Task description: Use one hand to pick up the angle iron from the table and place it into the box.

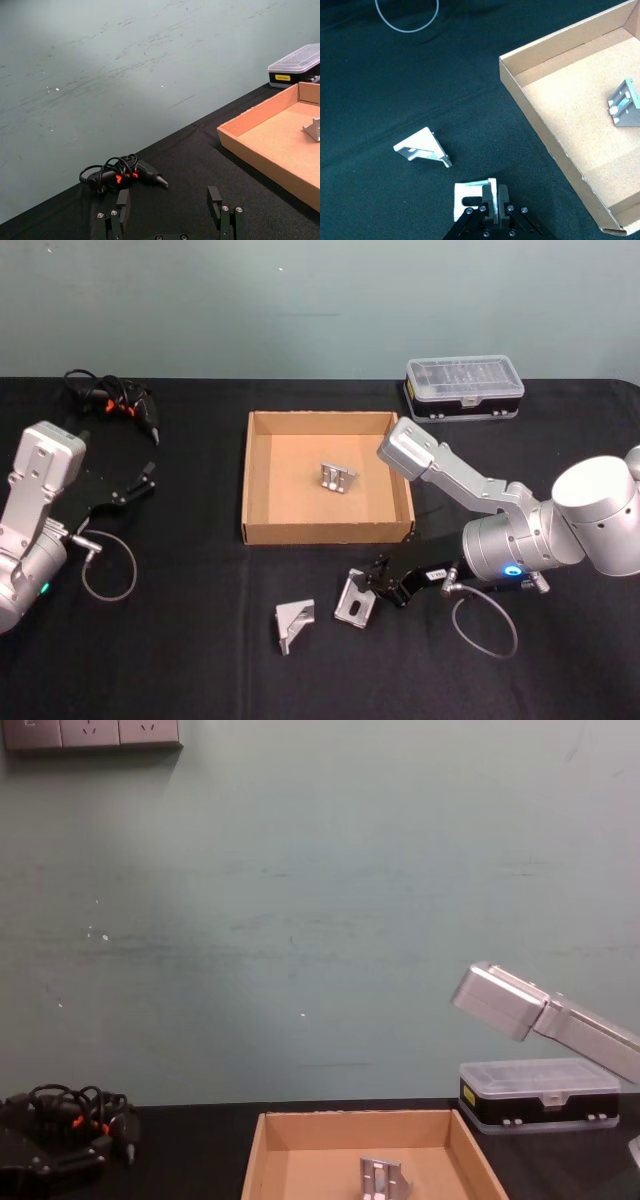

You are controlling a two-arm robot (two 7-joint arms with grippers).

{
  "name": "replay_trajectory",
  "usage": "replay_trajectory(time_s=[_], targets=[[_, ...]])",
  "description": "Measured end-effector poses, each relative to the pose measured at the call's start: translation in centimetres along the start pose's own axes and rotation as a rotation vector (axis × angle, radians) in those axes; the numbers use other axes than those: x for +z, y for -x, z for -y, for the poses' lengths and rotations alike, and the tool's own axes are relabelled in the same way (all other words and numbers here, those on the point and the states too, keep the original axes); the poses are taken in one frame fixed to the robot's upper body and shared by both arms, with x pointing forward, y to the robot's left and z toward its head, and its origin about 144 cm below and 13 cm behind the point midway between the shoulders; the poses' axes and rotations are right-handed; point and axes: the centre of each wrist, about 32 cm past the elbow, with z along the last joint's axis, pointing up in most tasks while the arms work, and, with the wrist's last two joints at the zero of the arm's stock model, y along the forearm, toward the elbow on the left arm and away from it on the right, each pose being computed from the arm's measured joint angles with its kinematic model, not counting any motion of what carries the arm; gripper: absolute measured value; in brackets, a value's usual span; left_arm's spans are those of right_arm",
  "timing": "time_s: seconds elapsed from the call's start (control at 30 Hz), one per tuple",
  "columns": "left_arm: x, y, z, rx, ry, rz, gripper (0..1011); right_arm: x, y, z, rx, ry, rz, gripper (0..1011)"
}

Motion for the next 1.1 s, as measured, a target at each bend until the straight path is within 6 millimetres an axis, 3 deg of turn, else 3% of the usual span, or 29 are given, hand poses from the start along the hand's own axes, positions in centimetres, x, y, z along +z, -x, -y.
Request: replay_trajectory(time_s=[0.23, 0.67, 1.1], targets=[[0.0, 0.0, 0.0, 0.000, 0.000, 0.000, 1011, -0.1, 0.0, 0.3, -0.002, -0.012, 0.004, 65], [0.0, 0.0, 0.0, 0.000, 0.000, 0.000, 1011, -0.8, 0.1, 3.2, -0.123, -0.212, -0.031, 65], [0.0, 0.0, 0.0, 0.000, 0.000, 0.000, 1011, -1.5, -1.3, 1.7, -0.350, -0.298, -0.065, 65]])
